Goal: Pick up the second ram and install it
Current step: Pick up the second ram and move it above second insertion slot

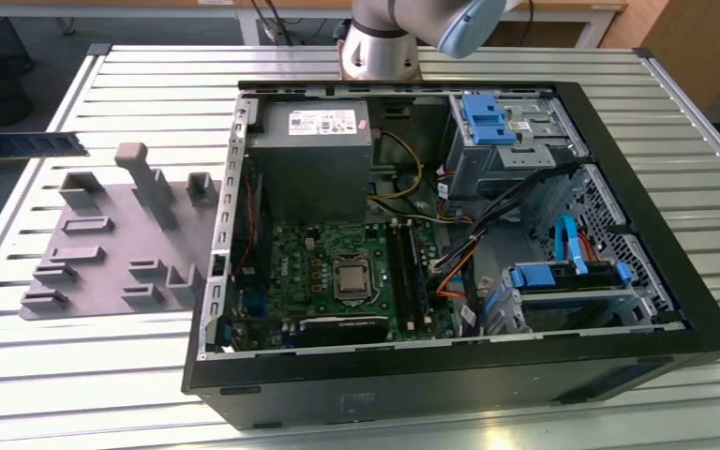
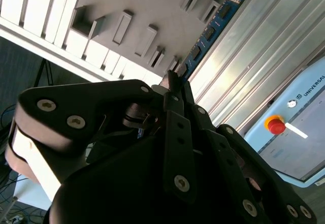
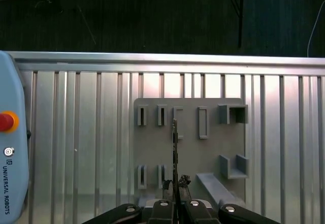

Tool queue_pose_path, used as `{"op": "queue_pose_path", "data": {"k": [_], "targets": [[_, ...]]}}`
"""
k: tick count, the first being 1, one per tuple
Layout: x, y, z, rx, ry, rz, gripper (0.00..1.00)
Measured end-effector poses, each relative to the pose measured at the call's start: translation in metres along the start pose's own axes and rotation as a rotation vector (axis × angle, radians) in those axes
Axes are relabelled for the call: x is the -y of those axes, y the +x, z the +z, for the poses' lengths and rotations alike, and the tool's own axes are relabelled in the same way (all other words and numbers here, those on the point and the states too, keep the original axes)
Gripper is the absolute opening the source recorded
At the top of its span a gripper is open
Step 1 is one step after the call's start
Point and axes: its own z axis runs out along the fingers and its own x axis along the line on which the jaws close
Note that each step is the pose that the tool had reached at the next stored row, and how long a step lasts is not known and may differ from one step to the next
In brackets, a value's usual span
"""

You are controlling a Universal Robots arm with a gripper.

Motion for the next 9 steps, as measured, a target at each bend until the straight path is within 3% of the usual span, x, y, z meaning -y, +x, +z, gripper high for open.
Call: {"op": "queue_pose_path", "data": {"k": [9], "targets": [[0.0043, 0.0, -0.0001, 0.0001, 0.0, 0.0, 0.14]]}}
